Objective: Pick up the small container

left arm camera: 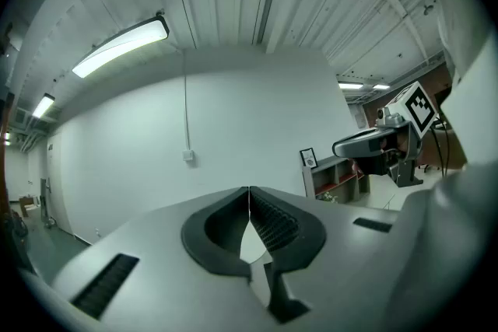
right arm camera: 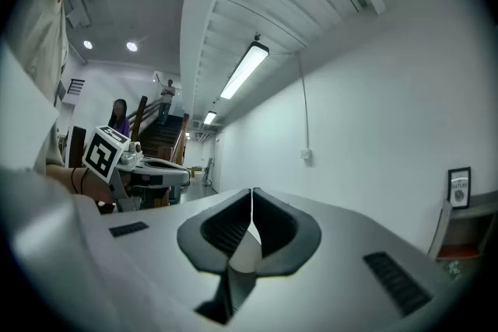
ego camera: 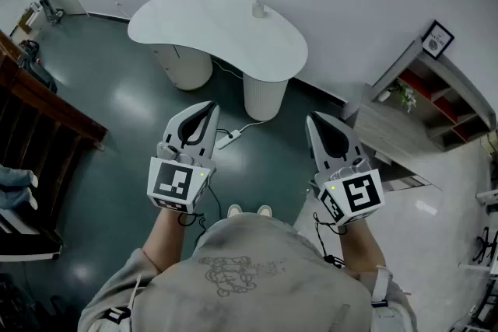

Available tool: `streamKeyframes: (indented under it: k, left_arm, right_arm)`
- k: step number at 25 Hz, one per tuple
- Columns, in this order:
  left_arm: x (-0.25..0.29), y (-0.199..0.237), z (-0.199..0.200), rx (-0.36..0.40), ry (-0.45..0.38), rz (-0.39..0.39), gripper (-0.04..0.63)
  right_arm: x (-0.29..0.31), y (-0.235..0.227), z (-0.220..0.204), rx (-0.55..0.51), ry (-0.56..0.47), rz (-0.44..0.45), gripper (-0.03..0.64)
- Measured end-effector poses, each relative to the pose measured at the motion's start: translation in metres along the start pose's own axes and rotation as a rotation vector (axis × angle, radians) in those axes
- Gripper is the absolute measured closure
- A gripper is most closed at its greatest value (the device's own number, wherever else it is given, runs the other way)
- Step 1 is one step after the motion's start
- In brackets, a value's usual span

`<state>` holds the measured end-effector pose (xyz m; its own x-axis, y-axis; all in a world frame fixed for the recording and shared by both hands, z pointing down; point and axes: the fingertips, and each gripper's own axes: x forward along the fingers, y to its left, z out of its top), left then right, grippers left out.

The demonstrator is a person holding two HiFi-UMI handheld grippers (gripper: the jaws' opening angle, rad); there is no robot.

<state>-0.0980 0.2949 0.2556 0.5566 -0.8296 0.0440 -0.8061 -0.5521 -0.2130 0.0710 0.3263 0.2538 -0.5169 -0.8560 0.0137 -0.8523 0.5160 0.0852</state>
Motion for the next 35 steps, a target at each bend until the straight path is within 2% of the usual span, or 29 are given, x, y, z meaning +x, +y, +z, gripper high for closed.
streamKeyframes:
  k: [5,16,23,35]
  left_arm:
    - [0.005,-0.004,0.001,0.014,0.007,-0.002,0.577]
    - [0.023,-0.023,0.000,-0.011,0.015,-0.034,0.577]
    - [0.043,-0.040,-0.002,-0.005,0.025,-0.043,0.577]
    - [0.060,-0.073,-0.002,0.003,0.037,-0.022,0.577]
  right_arm:
    - [-0.004,-0.006,0.001,0.037,-0.025,-0.009,0.586]
    - [-0.011,-0.020,0.002,0.057,-0.061,-0.013,0.587]
    - [-0.022,-0.048,-0.008,0.074,-0.058,-0.035,0.588]
    - [-0.038,-0.076,-0.019,0.069,-0.062,0.006,0.587]
